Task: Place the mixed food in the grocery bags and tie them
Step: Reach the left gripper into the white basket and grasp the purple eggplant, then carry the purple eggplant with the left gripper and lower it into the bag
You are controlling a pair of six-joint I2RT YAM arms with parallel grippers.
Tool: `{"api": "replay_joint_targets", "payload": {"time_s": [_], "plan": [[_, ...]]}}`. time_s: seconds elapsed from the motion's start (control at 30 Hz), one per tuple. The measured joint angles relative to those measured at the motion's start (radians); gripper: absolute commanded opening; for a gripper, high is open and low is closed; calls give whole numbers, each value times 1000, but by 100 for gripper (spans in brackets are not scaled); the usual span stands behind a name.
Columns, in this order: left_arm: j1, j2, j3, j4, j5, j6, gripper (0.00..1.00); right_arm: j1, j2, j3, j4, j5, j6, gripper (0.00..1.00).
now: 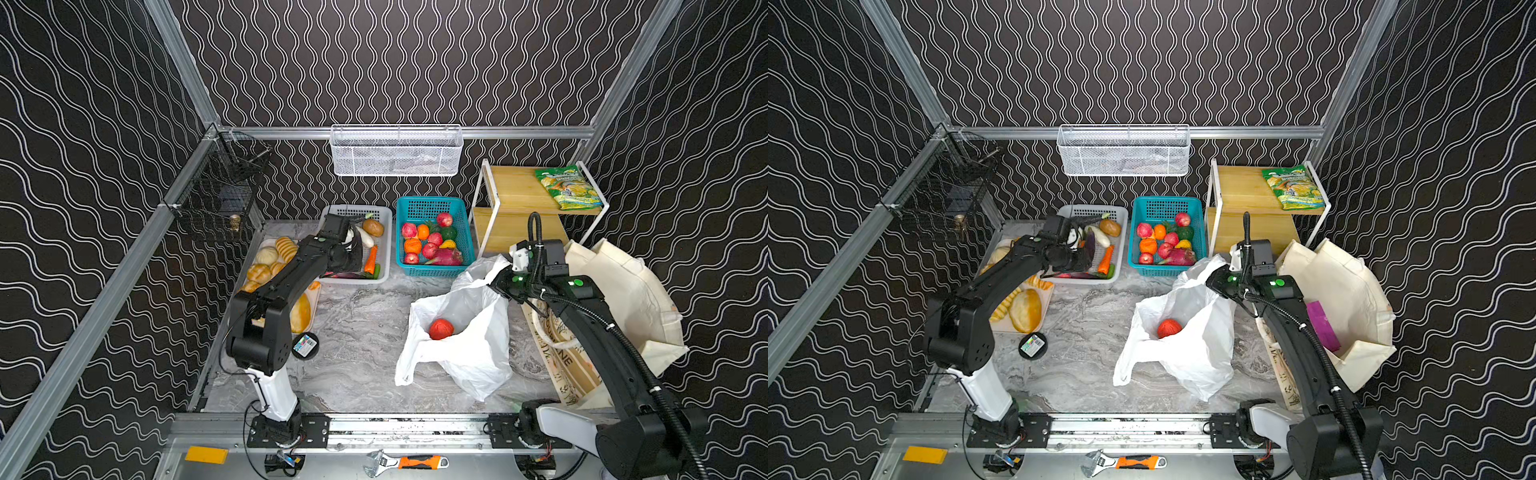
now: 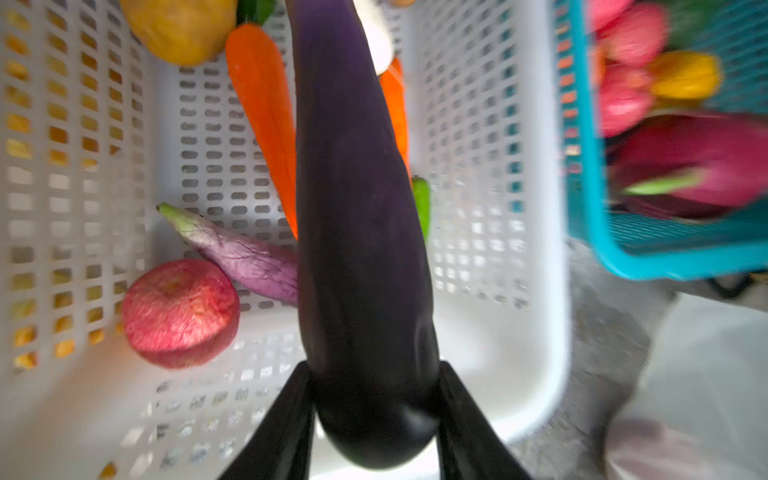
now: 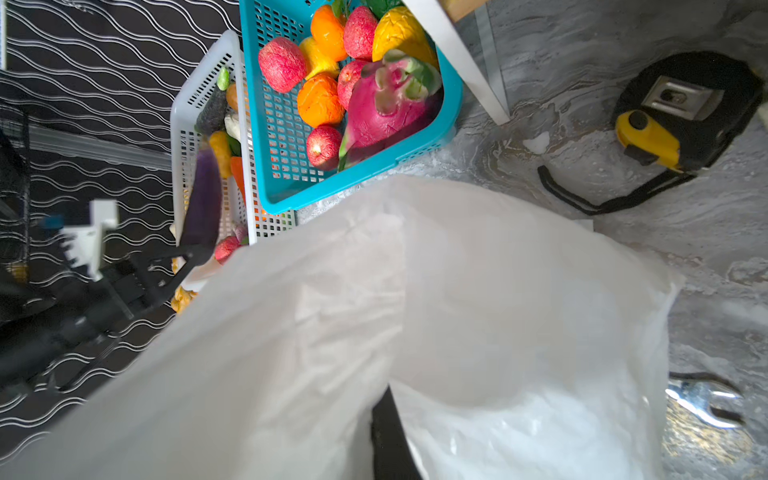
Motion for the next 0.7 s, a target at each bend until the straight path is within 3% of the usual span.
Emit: {"api": "replay_joint_targets", "payload": {"time_s": [0.23, 0.4, 0.53, 0.7], "plan": [[0, -233, -90, 55, 280, 109, 40, 0, 20, 6, 0, 2, -3, 0], [-28, -275, -58, 21, 507, 193, 39, 0, 26, 12, 0, 3, -4, 0], [-96, -289, -26, -87, 599, 282, 37, 0, 31, 16, 0, 6, -8, 0], [-140, -311, -6, -242, 612, 363, 32, 0, 43, 21, 0, 6, -11, 0]]}}
